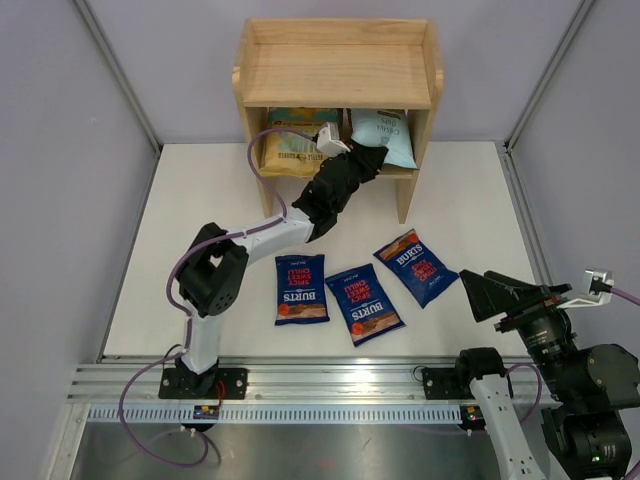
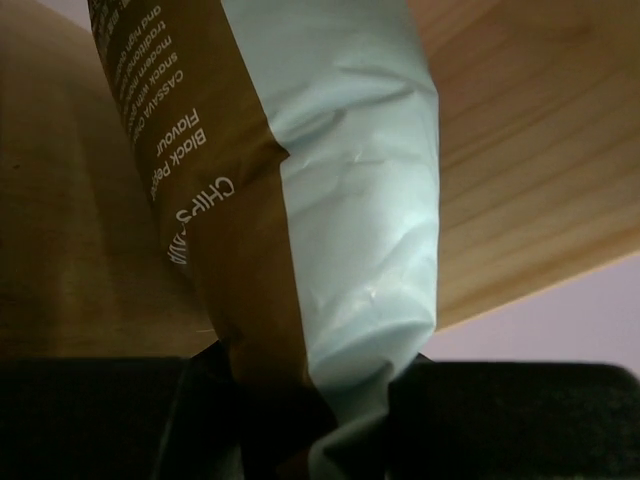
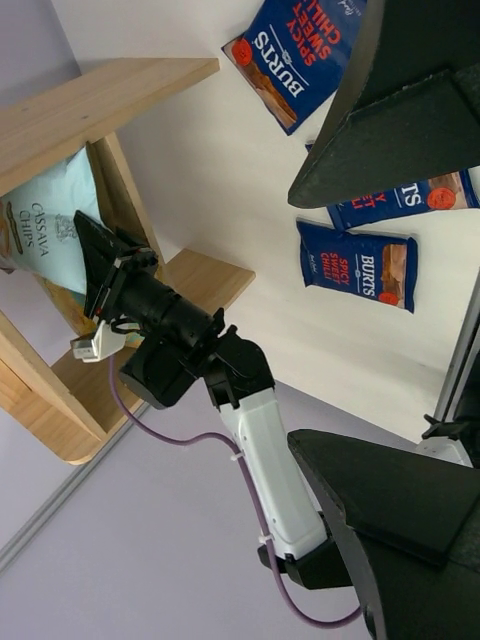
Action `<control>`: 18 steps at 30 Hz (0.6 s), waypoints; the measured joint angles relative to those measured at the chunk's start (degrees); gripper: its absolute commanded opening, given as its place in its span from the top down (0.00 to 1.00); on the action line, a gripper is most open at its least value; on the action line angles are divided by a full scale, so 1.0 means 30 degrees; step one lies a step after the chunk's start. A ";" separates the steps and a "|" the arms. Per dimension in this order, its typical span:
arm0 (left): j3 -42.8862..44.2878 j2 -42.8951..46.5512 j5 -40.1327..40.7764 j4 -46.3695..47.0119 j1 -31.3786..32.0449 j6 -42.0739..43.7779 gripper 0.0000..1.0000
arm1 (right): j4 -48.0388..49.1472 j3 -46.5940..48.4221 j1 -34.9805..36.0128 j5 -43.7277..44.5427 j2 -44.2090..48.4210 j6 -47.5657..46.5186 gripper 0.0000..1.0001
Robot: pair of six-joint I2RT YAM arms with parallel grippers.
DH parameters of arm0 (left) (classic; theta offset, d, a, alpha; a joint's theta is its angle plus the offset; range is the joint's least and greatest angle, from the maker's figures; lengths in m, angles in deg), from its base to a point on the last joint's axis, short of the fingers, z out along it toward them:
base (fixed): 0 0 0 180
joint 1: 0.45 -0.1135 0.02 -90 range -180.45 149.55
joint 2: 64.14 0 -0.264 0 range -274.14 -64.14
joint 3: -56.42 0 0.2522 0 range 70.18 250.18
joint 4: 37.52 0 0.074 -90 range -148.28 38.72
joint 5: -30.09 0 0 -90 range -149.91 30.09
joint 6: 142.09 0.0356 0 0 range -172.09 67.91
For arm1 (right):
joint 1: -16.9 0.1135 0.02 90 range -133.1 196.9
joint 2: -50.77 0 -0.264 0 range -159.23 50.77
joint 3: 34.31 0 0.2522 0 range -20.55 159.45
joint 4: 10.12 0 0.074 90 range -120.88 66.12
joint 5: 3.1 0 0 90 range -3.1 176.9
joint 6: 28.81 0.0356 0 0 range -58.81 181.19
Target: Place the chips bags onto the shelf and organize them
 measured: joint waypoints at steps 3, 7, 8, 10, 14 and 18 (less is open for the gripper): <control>0.0080 -0.0350 -0.0911 -0.0729 -0.0393 -0.0058 0.88 | 0.0095 -0.0262 0.0029 -0.0233 0.0109 0.0211 0.00; 0.0146 -0.0342 -0.1953 -0.1107 -0.0554 -0.0182 0.82 | 0.0313 -0.0364 0.0051 -0.0277 0.0117 0.0393 0.01; 0.0160 -0.0342 -0.2237 -0.1180 -0.0554 -0.0255 0.81 | 0.0364 -0.0372 0.0051 -0.0291 0.0117 0.0452 0.01; 0.0168 -0.0342 -0.2586 -0.1260 -0.0561 -0.0335 0.78 | 0.0415 -0.0379 0.0051 -0.0350 0.0117 0.0590 0.00; 0.0306 -0.0342 -0.3075 -0.1523 -0.0721 -0.0532 0.61 | 0.0539 -0.0517 0.0051 -0.0386 0.0138 0.0787 0.01; 0.1224 -0.0342 -0.3446 -0.3308 -0.0721 -0.0619 0.45 | 0.0546 -0.0539 0.0058 -0.0401 0.0160 0.0903 0.01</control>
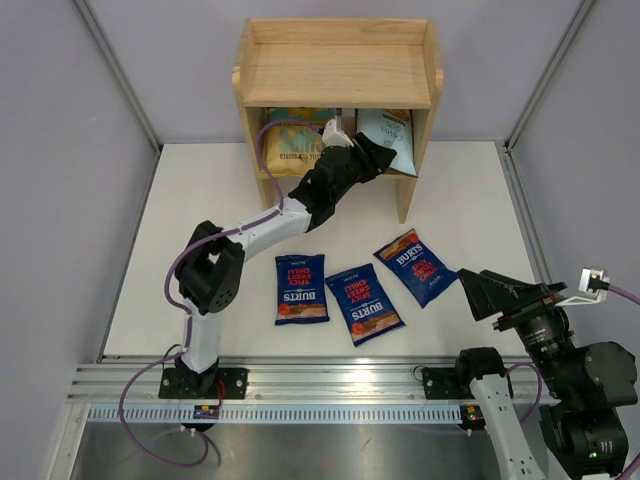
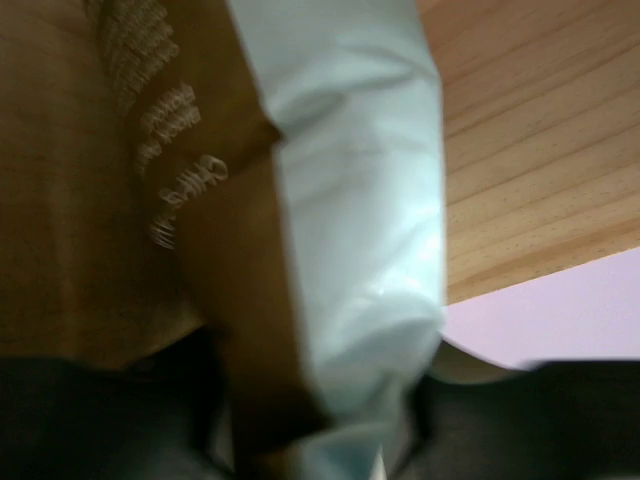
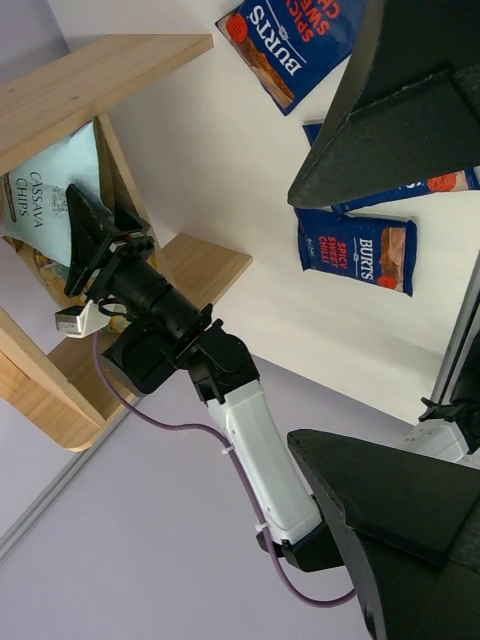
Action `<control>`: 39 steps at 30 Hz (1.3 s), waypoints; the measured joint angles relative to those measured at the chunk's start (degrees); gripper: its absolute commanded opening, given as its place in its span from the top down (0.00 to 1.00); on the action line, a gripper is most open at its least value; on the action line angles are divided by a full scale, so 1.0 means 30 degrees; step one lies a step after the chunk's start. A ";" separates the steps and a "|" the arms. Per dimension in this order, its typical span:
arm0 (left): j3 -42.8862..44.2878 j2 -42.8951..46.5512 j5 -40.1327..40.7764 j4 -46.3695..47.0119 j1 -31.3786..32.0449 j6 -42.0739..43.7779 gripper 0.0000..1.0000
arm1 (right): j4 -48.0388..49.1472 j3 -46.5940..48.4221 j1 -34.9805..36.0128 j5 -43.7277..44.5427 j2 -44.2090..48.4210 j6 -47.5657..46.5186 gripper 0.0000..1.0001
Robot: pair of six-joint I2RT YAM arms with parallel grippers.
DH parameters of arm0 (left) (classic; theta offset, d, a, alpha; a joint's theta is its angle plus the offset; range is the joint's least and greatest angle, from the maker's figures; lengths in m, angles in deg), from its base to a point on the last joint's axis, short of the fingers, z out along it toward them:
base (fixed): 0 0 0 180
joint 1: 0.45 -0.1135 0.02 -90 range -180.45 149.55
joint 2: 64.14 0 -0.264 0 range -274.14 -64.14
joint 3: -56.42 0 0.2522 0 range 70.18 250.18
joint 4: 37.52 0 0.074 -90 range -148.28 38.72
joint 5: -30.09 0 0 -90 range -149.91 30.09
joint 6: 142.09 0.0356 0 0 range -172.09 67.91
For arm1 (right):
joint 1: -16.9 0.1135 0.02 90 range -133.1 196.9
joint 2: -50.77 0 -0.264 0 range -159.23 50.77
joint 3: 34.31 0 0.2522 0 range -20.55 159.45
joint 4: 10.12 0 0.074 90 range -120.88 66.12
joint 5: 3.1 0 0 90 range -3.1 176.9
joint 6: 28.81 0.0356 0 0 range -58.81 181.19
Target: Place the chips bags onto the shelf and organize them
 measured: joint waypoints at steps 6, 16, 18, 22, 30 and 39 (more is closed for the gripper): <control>0.2062 0.0044 -0.0204 -0.4073 0.0124 0.0255 0.22 | 0.0000 0.0000 0.0000 -0.0022 0.0000 0.0073 0.01; 0.3184 0.1056 0.0015 -0.9435 0.0219 0.0750 0.10 | 0.0117 0.0000 0.0007 -0.0532 0.0000 0.0248 0.01; 0.3096 0.1472 0.0058 -1.0112 0.0270 0.0809 0.08 | 0.0153 0.0000 0.0007 -0.0648 0.0000 0.0284 0.01; 0.2397 0.2586 0.0109 -1.0411 0.0393 0.0903 0.01 | 0.0233 0.0000 0.0007 -0.0947 0.0000 0.0284 0.01; 0.1056 0.5479 0.0211 -1.1140 0.1683 0.2018 0.01 | 0.0277 -0.0364 0.0015 -0.1443 -0.0998 -0.0750 0.01; -0.3541 1.2458 0.1749 -1.2801 0.3308 0.4860 0.01 | 0.0350 -0.2433 0.0015 -0.1741 -0.2514 -0.1974 0.01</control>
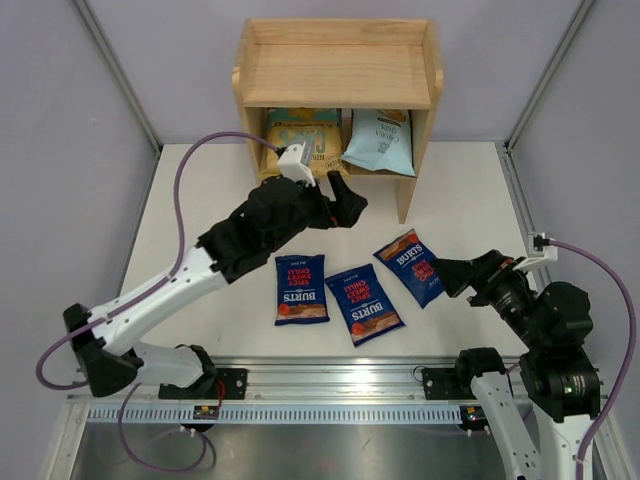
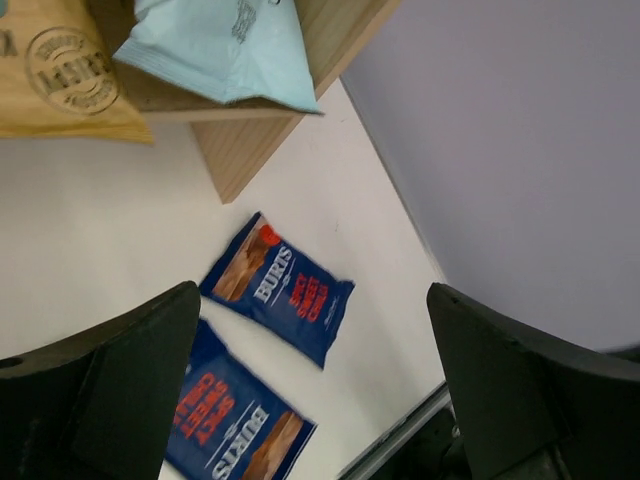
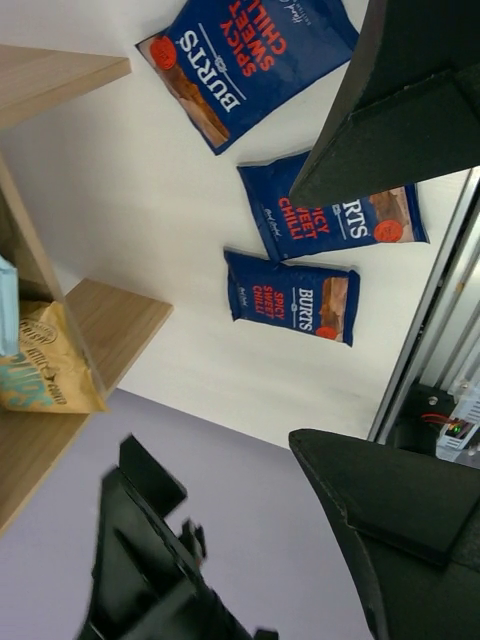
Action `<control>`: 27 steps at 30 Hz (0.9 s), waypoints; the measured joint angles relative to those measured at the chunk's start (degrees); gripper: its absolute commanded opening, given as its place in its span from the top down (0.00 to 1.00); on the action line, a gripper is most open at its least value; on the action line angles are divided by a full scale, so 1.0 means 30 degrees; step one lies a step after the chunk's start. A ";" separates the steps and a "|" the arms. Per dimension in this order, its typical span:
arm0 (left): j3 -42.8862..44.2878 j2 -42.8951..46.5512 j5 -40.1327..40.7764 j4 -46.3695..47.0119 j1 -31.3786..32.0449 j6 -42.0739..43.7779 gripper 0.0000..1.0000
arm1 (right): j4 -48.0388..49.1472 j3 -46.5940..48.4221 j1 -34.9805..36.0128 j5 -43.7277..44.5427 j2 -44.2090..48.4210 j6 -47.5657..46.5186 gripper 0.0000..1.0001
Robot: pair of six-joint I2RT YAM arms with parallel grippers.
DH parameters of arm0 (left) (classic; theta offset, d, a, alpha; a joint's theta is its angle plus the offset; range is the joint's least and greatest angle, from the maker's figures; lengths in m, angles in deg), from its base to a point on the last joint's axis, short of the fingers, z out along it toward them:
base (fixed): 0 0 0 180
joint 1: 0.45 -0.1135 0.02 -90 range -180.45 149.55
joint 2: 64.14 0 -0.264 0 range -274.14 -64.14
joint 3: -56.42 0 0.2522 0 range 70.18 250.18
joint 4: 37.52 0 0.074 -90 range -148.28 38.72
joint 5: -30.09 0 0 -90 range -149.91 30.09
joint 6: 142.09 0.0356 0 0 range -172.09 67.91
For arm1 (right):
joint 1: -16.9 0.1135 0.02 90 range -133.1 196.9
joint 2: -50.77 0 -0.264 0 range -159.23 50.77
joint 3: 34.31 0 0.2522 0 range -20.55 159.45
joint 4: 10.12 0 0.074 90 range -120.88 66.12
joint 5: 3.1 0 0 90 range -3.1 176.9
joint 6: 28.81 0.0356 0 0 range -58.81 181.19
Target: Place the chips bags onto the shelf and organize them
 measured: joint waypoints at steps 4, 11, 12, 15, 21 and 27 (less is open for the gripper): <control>-0.2688 0.3453 0.0692 -0.1107 0.0342 0.1268 0.01 | 0.0554 -0.1355 0.0000 -0.0670 0.0211 -0.0175 0.00; -0.8065 0.7898 0.1333 -0.3206 -0.0306 0.2047 0.01 | 0.1027 -0.2616 0.0000 -0.2055 0.0306 -0.0780 0.01; -0.8852 0.8378 0.1290 -0.3592 -0.0627 0.2040 0.01 | 0.1042 -0.2769 0.0000 -0.2266 0.0342 -0.0969 0.01; -1.1497 0.9719 0.0707 -0.3847 -0.1880 0.1953 0.01 | 0.1049 -0.3118 0.0000 -0.3002 0.0452 -0.1377 0.01; -1.6334 1.1038 -0.2361 -0.2761 -0.4459 0.1785 0.01 | 0.1523 -0.4211 0.0000 -0.5931 0.0466 -0.1690 0.00; -1.8819 0.9143 -0.4925 -0.0175 -0.5974 0.1639 0.07 | 0.2703 -0.5260 0.0000 -0.8400 0.0583 -0.1370 0.02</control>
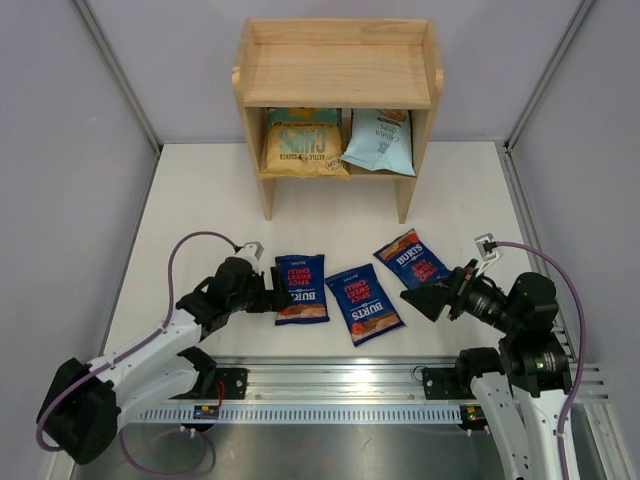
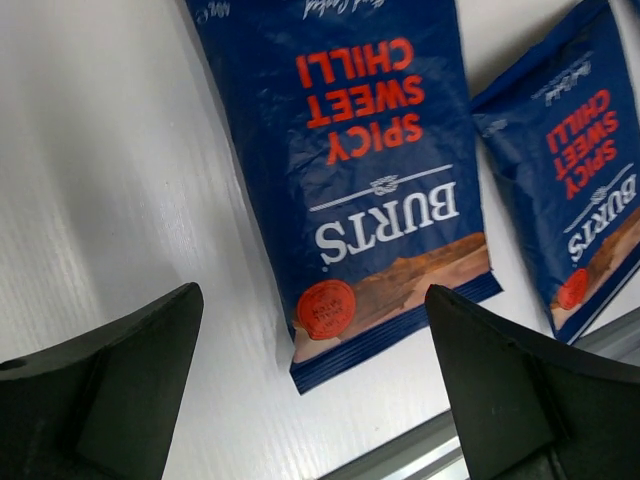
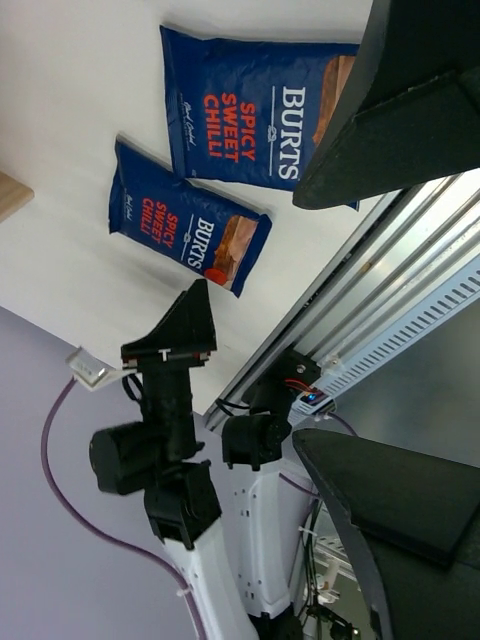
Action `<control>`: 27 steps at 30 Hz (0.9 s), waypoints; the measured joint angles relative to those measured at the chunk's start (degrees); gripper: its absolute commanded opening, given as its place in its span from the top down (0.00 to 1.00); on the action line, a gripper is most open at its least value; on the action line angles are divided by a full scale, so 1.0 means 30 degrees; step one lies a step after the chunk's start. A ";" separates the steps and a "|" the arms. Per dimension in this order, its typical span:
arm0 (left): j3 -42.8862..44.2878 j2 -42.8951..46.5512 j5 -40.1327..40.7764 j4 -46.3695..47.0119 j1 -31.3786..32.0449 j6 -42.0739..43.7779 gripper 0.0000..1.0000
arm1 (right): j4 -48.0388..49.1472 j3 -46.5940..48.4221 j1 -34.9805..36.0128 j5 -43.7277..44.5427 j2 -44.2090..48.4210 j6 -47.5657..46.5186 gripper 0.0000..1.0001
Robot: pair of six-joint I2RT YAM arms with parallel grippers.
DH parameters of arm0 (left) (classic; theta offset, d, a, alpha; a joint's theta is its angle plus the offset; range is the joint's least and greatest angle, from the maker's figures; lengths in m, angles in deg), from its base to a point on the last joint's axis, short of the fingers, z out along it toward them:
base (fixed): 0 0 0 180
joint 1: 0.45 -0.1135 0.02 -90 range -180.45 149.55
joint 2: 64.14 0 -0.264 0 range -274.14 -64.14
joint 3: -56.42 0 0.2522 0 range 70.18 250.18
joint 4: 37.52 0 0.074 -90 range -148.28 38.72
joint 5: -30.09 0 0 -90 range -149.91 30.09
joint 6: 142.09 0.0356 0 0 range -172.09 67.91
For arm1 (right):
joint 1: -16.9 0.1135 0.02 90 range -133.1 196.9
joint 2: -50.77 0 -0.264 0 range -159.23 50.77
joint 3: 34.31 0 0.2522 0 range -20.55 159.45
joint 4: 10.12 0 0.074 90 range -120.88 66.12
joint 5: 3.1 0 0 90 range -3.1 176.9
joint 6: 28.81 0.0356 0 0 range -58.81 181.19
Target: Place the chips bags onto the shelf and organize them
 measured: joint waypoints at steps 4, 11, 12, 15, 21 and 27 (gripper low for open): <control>-0.0874 -0.2135 -0.1326 0.2069 -0.0466 -0.0146 0.18 | 0.0517 -0.0284 0.0000 -0.0619 0.0138 0.0153 0.04; -0.0918 -0.4830 -0.2157 0.5333 -0.0503 -0.0532 0.46 | 0.0845 -0.0597 0.0000 -0.0860 0.0321 0.0393 0.04; -0.0918 -0.4962 -0.2142 0.5435 -0.0503 -0.0546 0.49 | 0.0823 -0.0597 0.0000 -0.0838 0.0357 0.0364 0.04; -0.0918 -0.5100 -0.2004 0.5391 -0.0532 -0.0750 0.67 | 0.0721 -0.0576 0.0000 -0.0750 0.0386 0.0226 0.03; -0.1049 -0.4422 -0.1654 0.5144 -0.0532 -0.0903 0.96 | 0.0801 -0.0619 0.0000 -0.0211 0.0386 0.0401 0.01; -0.2004 -0.0962 -0.1100 0.4940 -0.0532 -0.1056 1.00 | 0.3264 -0.2951 0.0000 -0.0546 0.0197 0.2535 0.01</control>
